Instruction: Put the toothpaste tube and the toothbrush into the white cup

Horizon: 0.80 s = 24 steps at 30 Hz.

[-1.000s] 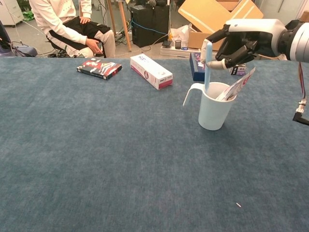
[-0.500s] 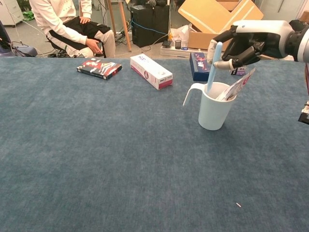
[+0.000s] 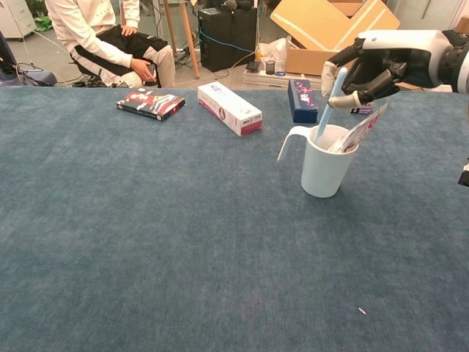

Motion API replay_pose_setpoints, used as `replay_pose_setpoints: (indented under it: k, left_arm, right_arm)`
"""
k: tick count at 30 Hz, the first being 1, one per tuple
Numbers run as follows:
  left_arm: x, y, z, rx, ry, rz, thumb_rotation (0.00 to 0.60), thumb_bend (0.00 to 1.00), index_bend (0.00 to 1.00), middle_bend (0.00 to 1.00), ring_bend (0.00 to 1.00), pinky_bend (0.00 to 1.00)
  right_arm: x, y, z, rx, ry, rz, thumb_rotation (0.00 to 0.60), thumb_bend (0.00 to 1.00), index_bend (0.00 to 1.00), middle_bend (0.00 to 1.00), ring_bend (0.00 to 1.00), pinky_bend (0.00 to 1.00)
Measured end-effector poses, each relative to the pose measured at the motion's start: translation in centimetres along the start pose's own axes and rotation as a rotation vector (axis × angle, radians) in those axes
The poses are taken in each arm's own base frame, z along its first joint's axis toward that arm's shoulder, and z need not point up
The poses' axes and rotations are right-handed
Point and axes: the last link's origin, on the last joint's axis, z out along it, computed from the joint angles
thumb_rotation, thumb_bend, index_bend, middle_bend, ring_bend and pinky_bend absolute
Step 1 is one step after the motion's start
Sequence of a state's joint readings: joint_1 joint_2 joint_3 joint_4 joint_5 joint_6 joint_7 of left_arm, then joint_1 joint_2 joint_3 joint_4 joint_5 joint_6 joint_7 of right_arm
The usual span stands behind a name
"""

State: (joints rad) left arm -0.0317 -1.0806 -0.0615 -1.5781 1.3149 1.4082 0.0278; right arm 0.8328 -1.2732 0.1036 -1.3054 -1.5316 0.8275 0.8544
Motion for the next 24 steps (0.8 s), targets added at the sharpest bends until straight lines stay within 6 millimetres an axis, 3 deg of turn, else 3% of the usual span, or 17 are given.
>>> replay_pose_setpoints:
  k: [24]
  left_arm:
    - [-0.11, 0.01, 0.04, -0.001, -0.005, 0.001, 0.6, 0.0, 0.22, 0.41, 0.25, 0.25]
  right_arm:
    - [0.99, 0.25, -0.7, -0.007, 0.04, 0.01, 0.6, 0.14, 0.52, 1.0, 1.0, 1.0]
